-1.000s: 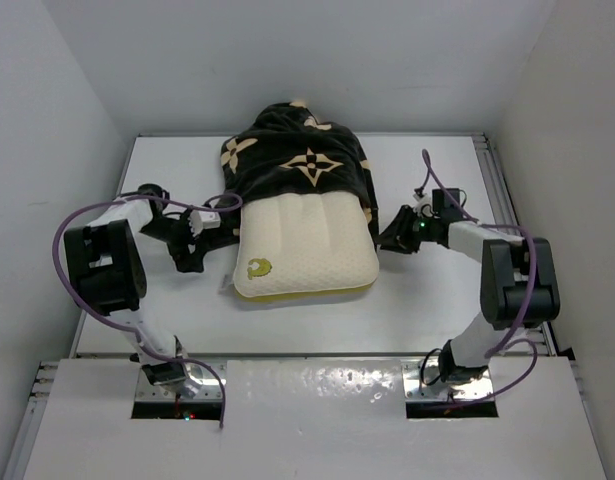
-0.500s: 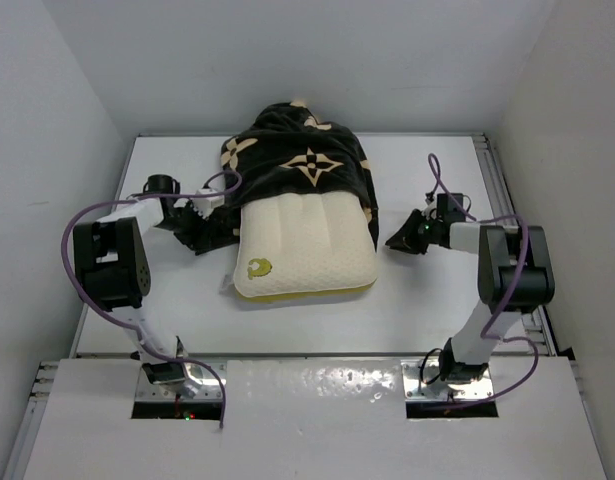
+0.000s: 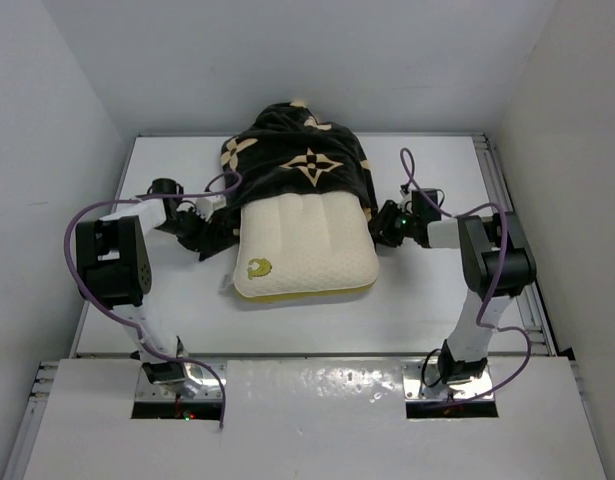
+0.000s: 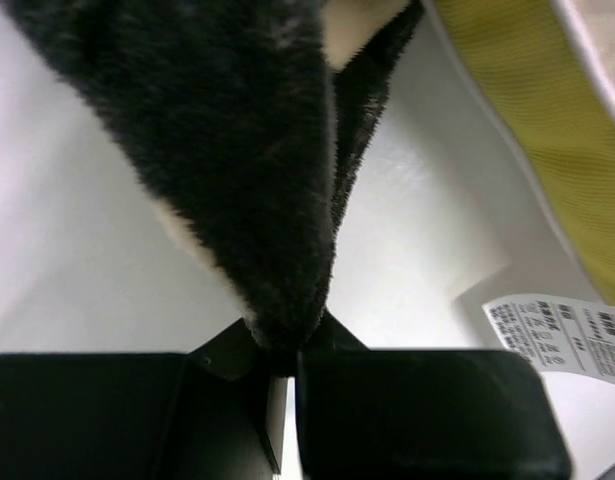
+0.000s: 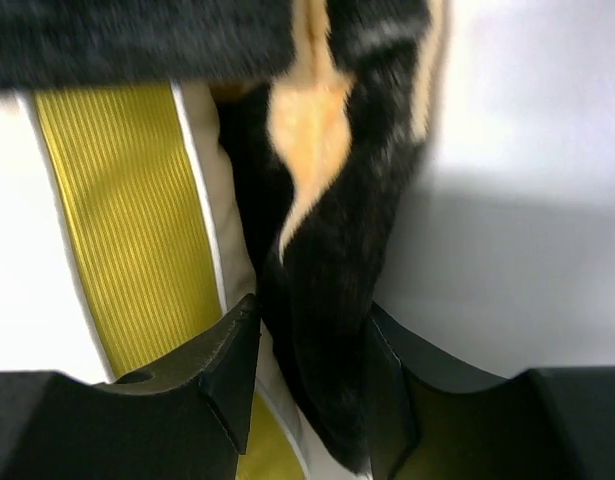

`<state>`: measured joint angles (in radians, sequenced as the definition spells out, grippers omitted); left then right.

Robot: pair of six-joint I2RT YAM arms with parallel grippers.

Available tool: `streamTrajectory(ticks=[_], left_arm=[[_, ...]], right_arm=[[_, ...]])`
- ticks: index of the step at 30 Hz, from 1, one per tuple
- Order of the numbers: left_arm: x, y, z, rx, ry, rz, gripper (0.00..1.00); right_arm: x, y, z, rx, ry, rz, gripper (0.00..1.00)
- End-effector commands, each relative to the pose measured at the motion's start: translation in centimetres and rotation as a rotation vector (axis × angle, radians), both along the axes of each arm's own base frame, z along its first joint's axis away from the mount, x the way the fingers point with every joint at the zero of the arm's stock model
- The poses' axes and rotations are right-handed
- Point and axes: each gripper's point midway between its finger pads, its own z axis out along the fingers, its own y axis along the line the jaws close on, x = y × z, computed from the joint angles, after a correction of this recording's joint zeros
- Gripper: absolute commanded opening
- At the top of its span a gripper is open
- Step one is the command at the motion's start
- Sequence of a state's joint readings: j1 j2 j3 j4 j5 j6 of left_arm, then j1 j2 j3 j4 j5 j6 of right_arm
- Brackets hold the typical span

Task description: Put the pillow into the pillowcase

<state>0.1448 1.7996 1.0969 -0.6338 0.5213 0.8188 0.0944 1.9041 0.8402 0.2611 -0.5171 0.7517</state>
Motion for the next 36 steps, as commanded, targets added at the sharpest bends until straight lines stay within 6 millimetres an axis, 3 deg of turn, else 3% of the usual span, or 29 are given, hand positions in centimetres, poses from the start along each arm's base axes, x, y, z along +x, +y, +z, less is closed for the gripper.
streamTrajectory(ticks=[1,2,4,5,7,9,10,11,12,13,14,15,16,17,18,19,20,21,23,24,27,29,32,33,34,35,36], left_arm=[[-0.3,-1.2,1.7,-0.063,-0.025,-0.035,0.00],[-0.8,-1.4,1.5,-0.071,-0.003,-0.043,0.00],[-1.3,-1.7,1.5,-0.082,0.012,-0.067,0.00],[-1.5,-1.9,1.5,-0.086,0.021,-0.075,0.00],[-1.8,-2.4,2.4,-0.115,0.055,-0.077,0.00],[-1.8,-3.2,3.8,-0.190,0.103,-0.067,0.00],[-1.9,-3.4,6.1,-0.237,0.130,-0.062,0.00],[-1.9,-3.8,7.5,-0.285,0.144,-0.071,0.00],[-1.8,-5.0,9.4,-0.381,0.122,-0.101,0.00],[-1.6,-5.3,12.2,-0.434,0.125,-0.101,0.00],[-1.1,-5.7,13.7,-0.482,0.148,-0.065,0.00],[1.0,-6.3,17.0,-0.544,0.079,-0.052,0.00],[2.2,-6.2,18.7,-0.577,0.051,-0.031,0.00],[3.8,-6.1,19.8,-0.607,0.042,-0.012,0.00],[4.9,-6.2,21.5,-0.651,0.051,0.028,0.00],[7.6,-5.5,24.1,-0.642,-0.033,0.027,0.00],[8.5,-5.4,25.5,-0.636,-0.067,0.034,0.00],[9.9,-4.4,26.3,-0.565,-0.148,0.041,0.00],[10.7,-3.5,25.6,-0.528,-0.135,0.103,0.00],[10.4,-2.9,24.9,-0.518,-0.104,0.125,0.00],[9.6,-1.6,20.5,-0.460,0.004,0.155,0.00],[9.1,-1.0,20.1,-0.440,-0.012,0.139,0.00],[9.8,0.8,23.8,-0.430,-0.148,0.136,0.00],[10.9,2.4,27.0,-0.407,-0.268,0.151,0.00],[11.2,3.2,29.3,-0.400,-0.341,0.166,0.00],[11.4,3.8,31.1,-0.430,-0.374,0.211,0.00],[12.2,5.5,33.5,-0.418,-0.482,0.237,0.00]], right_arm=[[-3.9,-0.9,-2.5,-0.059,0.102,0.000,0.42],[-4.0,-0.9,-2.4,-0.061,0.094,-0.008,0.42],[-2.8,-0.6,-2.2,-0.047,0.058,-0.021,0.20],[-2.2,-0.3,-2.1,-0.041,0.050,-0.017,0.03],[-1.3,0.5,-1.0,-0.001,0.059,-0.003,0.00],[-3.1,2.4,2.0,0.109,0.080,0.098,0.00],[-3.8,3.1,3.8,0.136,0.064,0.151,0.00],[-4.7,3.9,8.1,0.178,-0.003,0.219,0.00],[-7.0,4.7,9.7,0.189,0.057,0.271,0.00],[-6.1,5.5,14.4,0.223,-0.026,0.311,0.00],[-6.7,6.2,20.1,0.310,-0.096,0.356,0.00],[-4.7,6.9,27.7,0.381,-0.296,0.383,0.00],[-4.4,7.2,33.1,0.535,-0.260,0.323,0.00],[-4.0,7.0,38.0,0.606,-0.353,0.325,0.00],[-2.6,6.5,41.9,0.666,-0.462,0.314,0.00],[-2.6,6.2,46.9,0.762,-0.459,0.298,0.00],[-2.2,5.6,49.2,0.803,-0.530,0.303,0.00],[-0.5,5.1,49.9,0.918,-0.452,0.219,0.00],[0.5,4.0,50.4,1.035,-0.463,0.157,0.00],[2.0,3.2,49.2,1.114,-0.392,0.063,0.00],[4.5,1.3,47.2,1.073,-0.398,-0.101,0.00],[5.7,0.7,45.9,1.002,-0.377,-0.188,0.00],[5.5,-0.6,47.0,0.923,-0.464,-0.215,0.00],[5.3,-1.0,46.4,0.910,-0.464,-0.225,0.00],[4.1,-1.2,47.0,0.912,-0.481,-0.224,0.00],[4.4,-3.5,45.4,0.898,-0.480,-0.290,0.00],[4.0,-4.3,44.9,0.891,-0.485,-0.309,0.00]])
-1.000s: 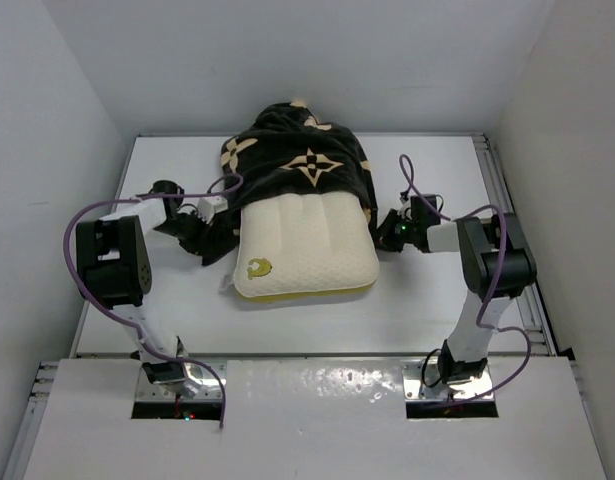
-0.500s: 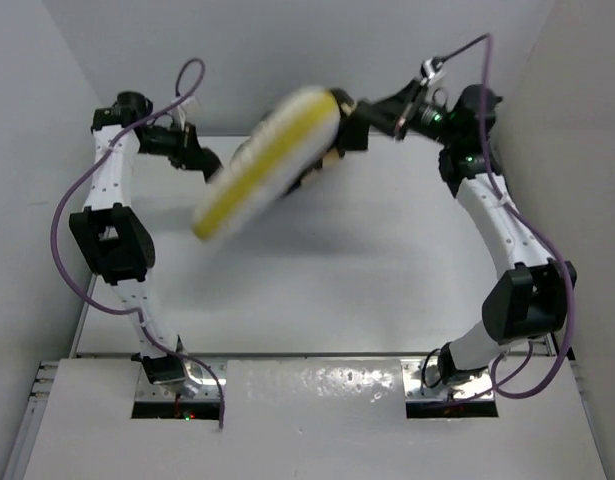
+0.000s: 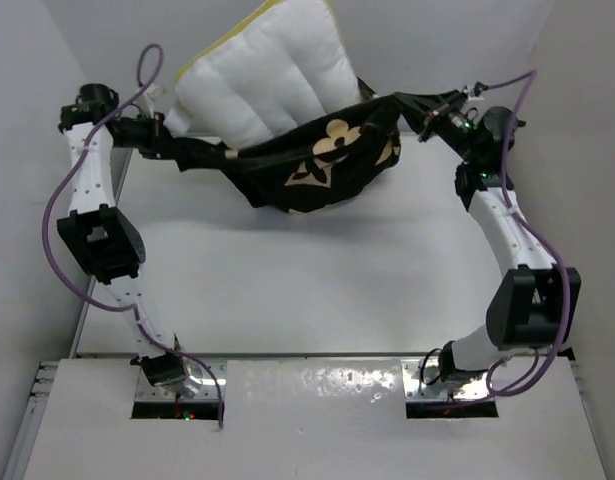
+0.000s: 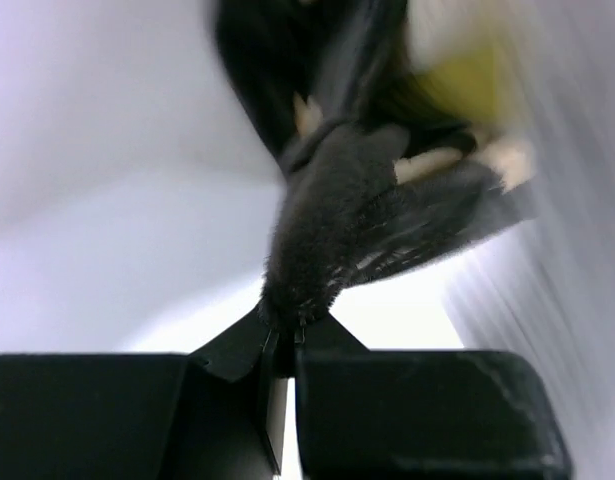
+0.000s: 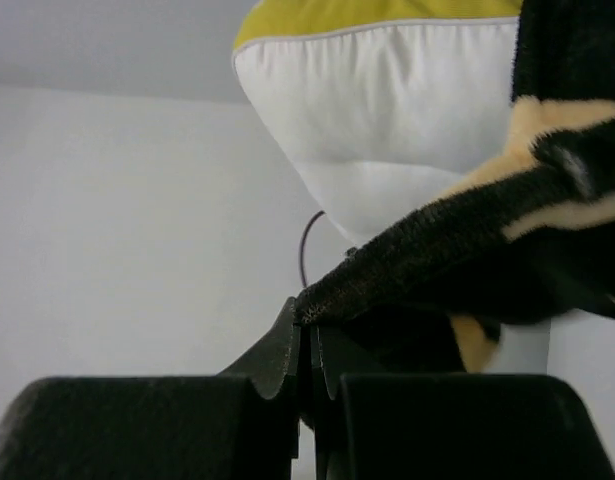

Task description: Put the pillow into the pillowcase

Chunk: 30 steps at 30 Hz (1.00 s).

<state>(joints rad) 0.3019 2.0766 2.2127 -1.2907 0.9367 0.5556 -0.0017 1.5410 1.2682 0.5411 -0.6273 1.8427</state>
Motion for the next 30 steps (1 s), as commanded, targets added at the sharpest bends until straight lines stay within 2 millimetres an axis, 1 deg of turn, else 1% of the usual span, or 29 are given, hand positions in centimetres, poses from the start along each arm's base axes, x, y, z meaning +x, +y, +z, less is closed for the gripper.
streamTrajectory(ticks=[1,2,3,4,5,6,7,8,9,10,11,12,13,14,15,16,17,18,19,20,21,23,24,25,26,27,28,29,30], left_arm=[[0.8,4.2,13.2,0.057,-0.412,0.141,0.00],[1.0,4.3,15.5,0.044,-0.469,0.166,0.00],[0.4,4.5,17.3,0.048,-0.510,0.176,0.00],[0.2,4.4,19.8,0.055,-0.578,0.181,0.00],[0.2,4.2,20.9,0.056,-0.612,0.180,0.00],[-0.4,3.8,22.8,0.058,-0.666,0.181,0.00],[-0.8,3.4,24.1,0.027,-0.684,0.194,0.00],[-0.2,3.5,24.9,0.026,-0.749,0.192,0.00],[-1.3,2.9,26.4,0.027,-0.797,0.192,0.00],[-1.5,2.6,26.6,0.024,-0.810,0.188,0.00],[-1.5,2.5,26.1,0.020,-0.799,0.188,0.00],[-1.4,2.4,25.8,0.016,-0.788,0.185,0.00],[-1.4,2.4,25.5,0.016,-0.778,0.183,0.00],[-1.2,2.2,25.1,0.016,-0.766,0.187,0.00],[-1.0,2.2,25.1,0.023,-0.769,0.195,0.00],[-0.9,2.1,26.6,0.048,-0.822,0.208,0.00],[-0.6,2.0,27.6,0.055,-0.852,0.212,0.00],[-0.8,1.7,29.1,0.044,-0.885,0.218,0.00],[-1.4,1.4,32.5,0.053,-0.991,0.218,0.00],[-1.3,1.5,33.2,0.041,-1.010,0.231,0.00],[-1.3,1.2,33.6,0.012,-1.009,0.239,0.00],[0.5,-0.3,29.9,-0.023,-0.904,0.213,0.00],[1.3,-0.5,28.0,-0.004,-0.859,0.214,0.00],[2.9,-1.0,23.9,0.015,-0.755,0.218,0.00],[3.7,-1.4,21.9,0.018,-0.707,0.216,0.00],[4.2,-1.7,20.3,0.015,-0.661,0.213,0.00],[5.1,-2.3,17.9,-0.018,-0.581,0.209,0.00],[5.3,-2.2,17.5,-0.019,-0.572,0.209,0.00],[5.8,-1.5,17.4,0.002,-0.570,0.248,0.00]], right_arm=[[-2.8,-4.9,3.3,-0.016,-0.115,-0.151,0.00],[-2.7,-5.6,2.8,-0.023,-0.092,-0.167,0.00],[-2.7,-6.2,3.2,-0.037,-0.102,-0.183,0.00],[-2.8,-7.0,5.0,-0.069,-0.146,-0.203,0.00],[-2.7,-7.5,5.9,-0.094,-0.171,-0.216,0.00],[-2.6,-7.9,6.8,-0.124,-0.194,-0.233,0.00],[-2.1,-8.8,6.8,-0.158,-0.173,-0.258,0.00],[-2.3,-9.0,8.2,-0.253,-0.245,-0.277,0.00],[-2.3,-9.2,7.9,-0.287,-0.237,-0.271,0.00],[-2.5,-9.5,7.6,-0.301,-0.239,-0.270,0.00],[-3.1,-9.4,5.9,-0.281,-0.211,-0.245,0.00],[-3.4,-9.5,5.3,-0.272,-0.212,-0.247,0.00],[-3.8,-9.8,5.2,-0.268,-0.232,-0.257,0.00],[-3.8,-10.1,4.5,-0.282,-0.226,-0.272,0.00],[-3.8,-10.2,4.7,-0.304,-0.236,-0.281,0.00],[-4.0,-10.3,7.2,-0.324,-0.276,-0.298,0.00],[-3.8,-10.4,8.6,-0.360,-0.319,-0.313,0.00],[-2.9,-10.7,9.6,-0.373,-0.337,-0.318,0.00],[-4.1,-10.5,14.3,-0.397,-0.435,-0.335,0.00],[-4.1,-10.5,15.2,-0.420,-0.462,-0.336,0.00],[-4.0,-10.4,15.5,-0.431,-0.466,-0.318,0.00],[-3.4,-10.0,11.5,-0.403,-0.349,-0.285,0.00],[-3.3,-9.6,9.0,-0.374,-0.302,-0.272,0.00],[-3.3,-8.7,4.3,-0.307,-0.210,-0.240,0.00],[-3.3,-8.5,2.2,-0.275,-0.163,-0.229,0.00],[-3.3,-8.1,1.3,-0.253,-0.176,-0.224,0.00],[-2.8,-7.4,-1.6,-0.245,-0.115,-0.226,0.00],[-2.8,-7.4,-1.7,-0.245,-0.114,-0.226,0.00],[-2.7,-7.1,-2.1,-0.261,-0.088,-0.218,0.00]])
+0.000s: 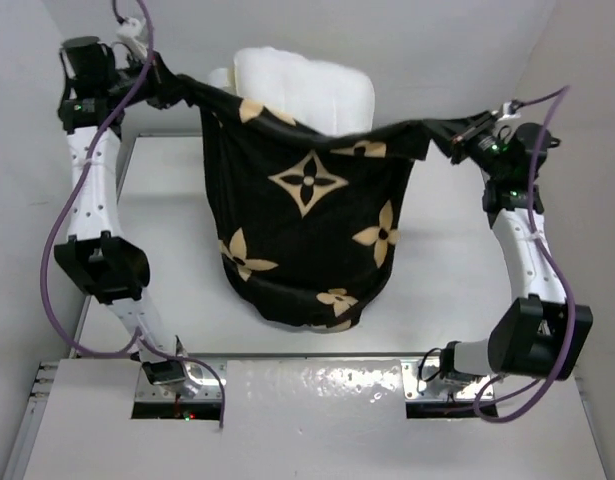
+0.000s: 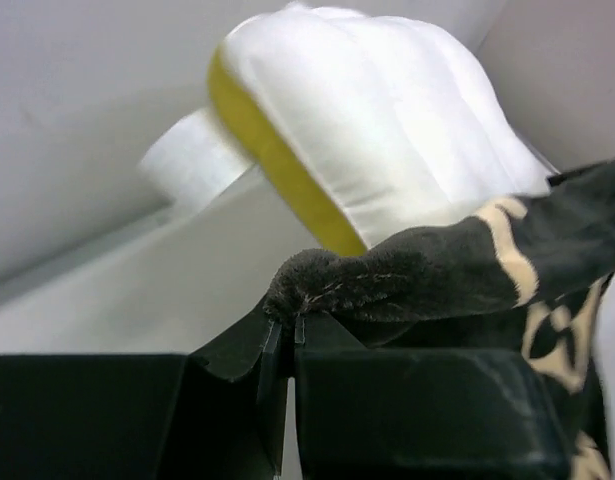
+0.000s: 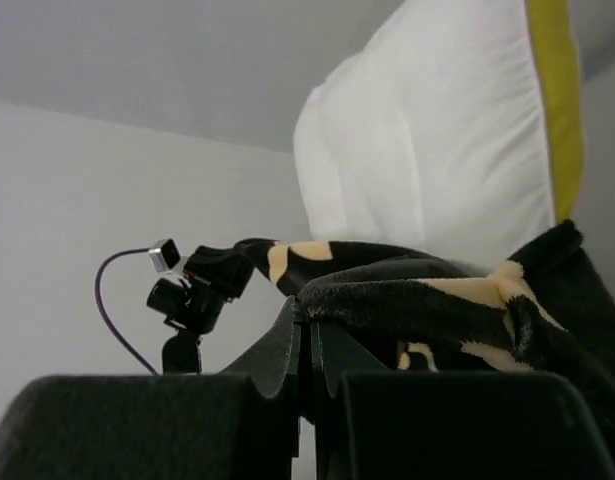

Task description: Put the pillow into the pillowcase

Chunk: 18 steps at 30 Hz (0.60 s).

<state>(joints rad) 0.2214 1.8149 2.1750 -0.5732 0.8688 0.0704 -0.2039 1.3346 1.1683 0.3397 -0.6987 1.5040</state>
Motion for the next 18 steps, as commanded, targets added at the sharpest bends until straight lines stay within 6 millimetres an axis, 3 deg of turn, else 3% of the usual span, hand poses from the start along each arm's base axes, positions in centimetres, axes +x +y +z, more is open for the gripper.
streamTrajectory(ticks=[1,4,5,6,7,8,9,10,11,12,13,14,16,17,18], left_arm=[[2.1,1.8,-1.4,0.031,0.017,0.115,0.00],[3.2,2.0,-3.2,0.045,0.056,0.135,0.00],[4.5,1.8,-5.8,0.039,0.118,0.129,0.00],[5.2,0.7,-7.5,0.054,0.156,0.124,0.00],[6.5,0.3,-10.9,0.078,0.210,0.116,0.00],[7.1,-0.2,-12.7,0.097,0.240,0.126,0.00],[8.3,-1.0,-15.9,0.118,0.289,0.130,0.00],[8.8,-1.4,-18.1,0.125,0.326,0.130,0.00],[9.2,-1.6,-19.5,0.122,0.353,0.131,0.00],[9.8,-1.8,-20.7,0.117,0.373,0.133,0.00],[10.6,-1.8,-23.1,0.110,0.413,0.139,0.00],[11.3,-1.6,-23.0,0.100,0.406,0.156,0.00],[12.6,-1.4,-24.4,0.114,0.392,0.168,0.00],[13.1,-1.2,-24.5,0.114,0.378,0.174,0.00],[13.8,-1.0,-24.8,0.117,0.360,0.182,0.00]], right_arm=[[0.8,0.3,-0.1,-0.004,-0.020,-0.032,0.00],[1.3,-0.1,-1.8,-0.052,0.048,-0.067,0.00],[2.6,0.2,-3.4,-0.060,0.100,-0.083,0.00],[3.5,0.4,-3.7,-0.076,0.115,-0.088,0.00],[5.5,1.2,-6.5,-0.073,0.188,-0.084,0.00],[6.8,1.5,-7.6,-0.079,0.211,-0.084,0.00],[8.1,1.7,-8.2,-0.095,0.234,-0.085,0.00],[9.2,1.9,-10.0,-0.104,0.280,-0.084,0.00],[11.1,1.9,-14.4,-0.107,0.384,-0.091,0.00],[12.2,1.9,-15.4,-0.102,0.413,-0.097,0.00],[13.1,1.9,-16.9,-0.086,0.450,-0.100,0.00],[14.3,2.1,-20.3,-0.080,0.509,-0.099,0.00],[16.5,2.8,-20.8,-0.128,0.488,-0.108,0.00],[16.6,3.0,-22.5,-0.171,0.547,-0.111,0.01],[19.1,2.1,-22.4,-0.289,0.500,-0.148,0.06]])
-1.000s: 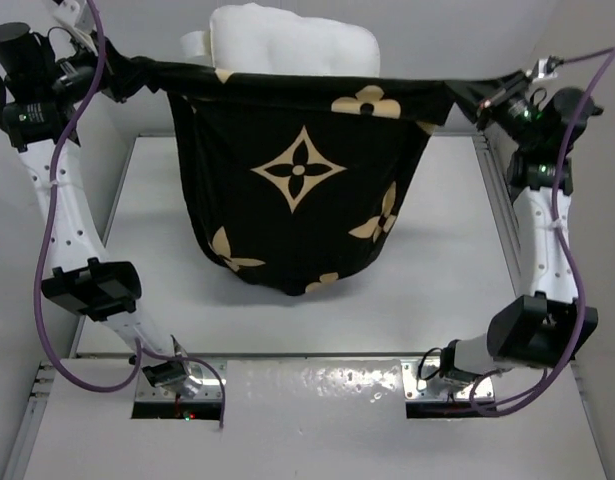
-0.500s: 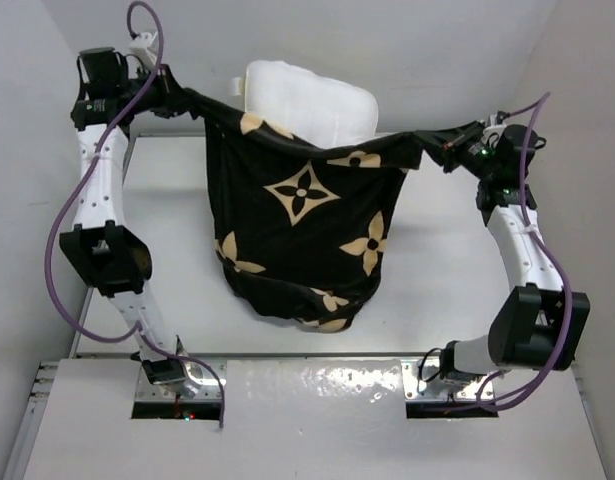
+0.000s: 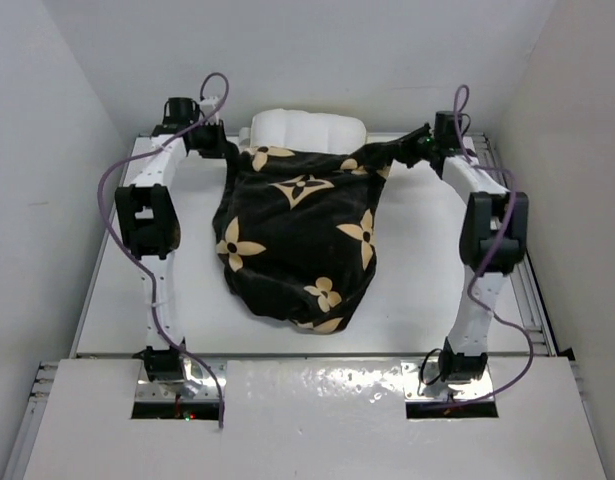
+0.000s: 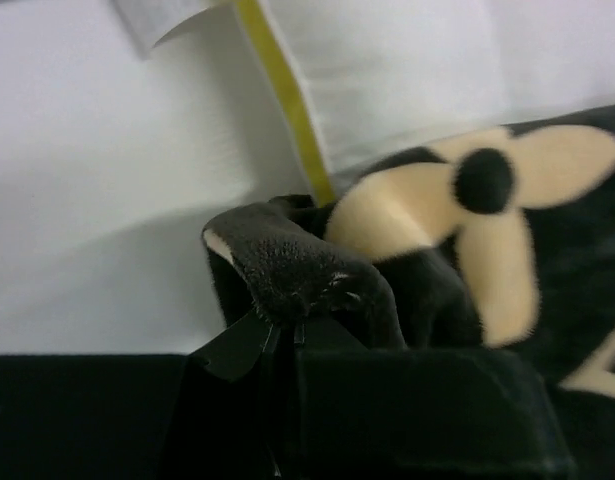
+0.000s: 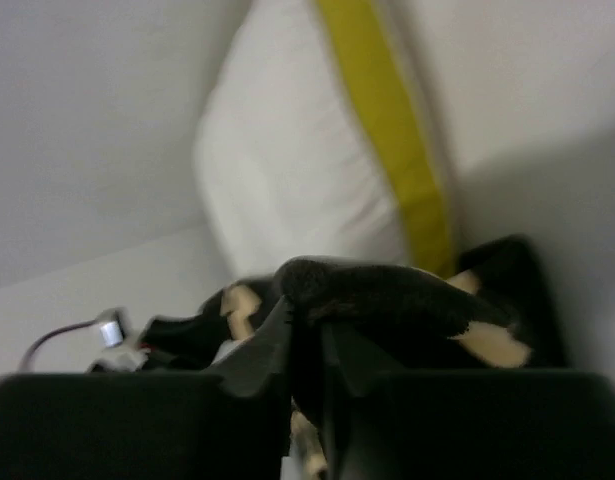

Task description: Put the pillow into the pillowcase

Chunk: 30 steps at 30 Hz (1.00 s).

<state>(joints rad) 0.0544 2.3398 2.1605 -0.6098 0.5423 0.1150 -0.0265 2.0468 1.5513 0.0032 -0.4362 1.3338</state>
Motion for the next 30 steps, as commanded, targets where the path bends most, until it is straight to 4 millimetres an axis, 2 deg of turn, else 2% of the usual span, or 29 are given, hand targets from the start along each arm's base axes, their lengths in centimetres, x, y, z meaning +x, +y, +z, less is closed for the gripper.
streamTrajectory(ticks=[1,2,3,4,5,6,7,8,9,10,11,12,13,14,15,17,18,19,20,22,23,24,25,26,27,28,29,30], left_arm=[[3.7,2.0,5.2,0.037,-0.209,0.059,0.00],[4.0,2.3,5.1,0.035,-0.213,0.070,0.00],[4.7,2.9,4.8,0.046,-0.233,0.094,0.00],[5.5,3.8,5.1,0.033,-0.258,0.137,0.00],[5.6,4.0,4.1,0.017,-0.243,0.158,0.00],[5.8,4.1,3.8,-0.002,-0.245,0.170,0.00],[5.9,3.9,3.4,-0.037,-0.231,0.187,0.00],[6.1,3.9,3.2,-0.051,-0.234,0.177,0.26],[6.1,2.6,2.6,-0.094,-0.228,0.115,0.41],[5.8,1.7,2.1,-0.124,-0.218,0.070,0.63],[5.1,-0.4,2.2,-0.193,-0.208,-0.021,0.99],[4.7,-1.2,0.5,-0.226,-0.167,-0.041,1.00],[4.4,-2.0,-0.3,-0.253,-0.131,-0.047,1.00],[3.8,-3.4,-2.6,-0.262,-0.074,-0.067,1.00],[3.4,-4.1,-3.9,-0.257,-0.044,-0.077,1.00],[2.7,-5.3,-6.8,-0.223,0.017,-0.084,1.00],[2.6,-5.4,-7.6,-0.202,0.025,-0.086,1.00],[2.1,-7.3,-8.5,-0.194,0.045,-0.113,1.00],[1.9,-8.0,-8.7,-0.197,0.044,-0.129,1.00],[1.7,-9.5,-8.9,-0.239,0.043,-0.152,1.00],[1.6,-10.1,-8.7,-0.267,0.051,-0.154,1.00],[1.3,-11.0,-8.4,-0.295,0.045,-0.189,1.00],[1.2,-11.4,-8.1,-0.303,0.042,-0.202,0.95],[1.0,-11.7,-7.6,-0.311,0.038,-0.219,0.80],[0.1,-12.2,-6.8,-0.329,0.047,-0.246,0.42],[-0.3,-12.1,-6.4,-0.330,0.052,-0.255,0.26],[-0.8,-11.9,-5.8,-0.297,0.028,-0.289,0.16],[-2.5,-11.5,-4.4,-0.266,0.059,-0.308,0.08]], right_arm=[[3.9,0.1,1.1,-0.248,-0.073,0.008,0.19],[4.1,0.0,0.0,-0.305,-0.033,0.035,0.23],[6.2,-0.3,-0.4,-0.396,-0.078,0.063,0.29],[7.3,0.0,-0.4,-0.420,-0.117,0.083,0.50],[7.6,0.4,-3.3,-0.418,-0.097,0.116,0.63],[7.5,1.2,-4.3,-0.385,-0.107,0.157,0.98],[8.1,2.0,-4.3,-0.361,-0.162,0.172,0.99],[7.5,2.9,-6.4,-0.338,-0.128,0.194,0.99],[7.2,3.6,-8.7,-0.334,-0.101,0.211,0.99],[7.0,5.1,-9.7,-0.334,-0.107,0.233,0.99],[6.8,5.9,-10.7,-0.329,-0.090,0.239,0.99],[6.6,6.5,-13.2,-0.323,-0.050,0.242,0.99],[6.8,7.3,-13.8,-0.318,-0.048,0.233,0.99],[6.9,7.9,-14.4,-0.290,-0.035,0.220,0.99],[6.7,9.1,-16.2,-0.281,-0.018,0.231,0.99],[7.4,10.4,-16.3,-0.266,-0.032,0.235,0.99],[7.0,11.6,-17.7,-0.261,-0.016,0.258,0.99],[6.9,12.4,-17.4,-0.239,-0.026,0.274,0.99],[6.5,12.7,-17.7,-0.228,-0.017,0.287,0.99],[5.2,13.5,-17.0,-0.203,-0.055,0.325,0.70],[4.5,13.6,-16.9,-0.206,-0.060,0.332,0.36],[3.0,13.2,-16.3,-0.217,-0.066,0.339,0.13],[2.1,12.9,-16.3,-0.249,-0.074,0.353,0.00],[1.2,12.8,-15.9,-0.267,-0.084,0.370,0.00],[-0.5,12.6,-14.8,-0.308,-0.109,0.412,0.00],[-1.9,13.2,-13.8,-0.307,-0.130,0.470,0.00],[-3.3,13.6,-13.0,-0.321,-0.143,0.512,0.00],[-6.5,13.1,-14.5,-0.359,-0.104,0.578,0.00]])
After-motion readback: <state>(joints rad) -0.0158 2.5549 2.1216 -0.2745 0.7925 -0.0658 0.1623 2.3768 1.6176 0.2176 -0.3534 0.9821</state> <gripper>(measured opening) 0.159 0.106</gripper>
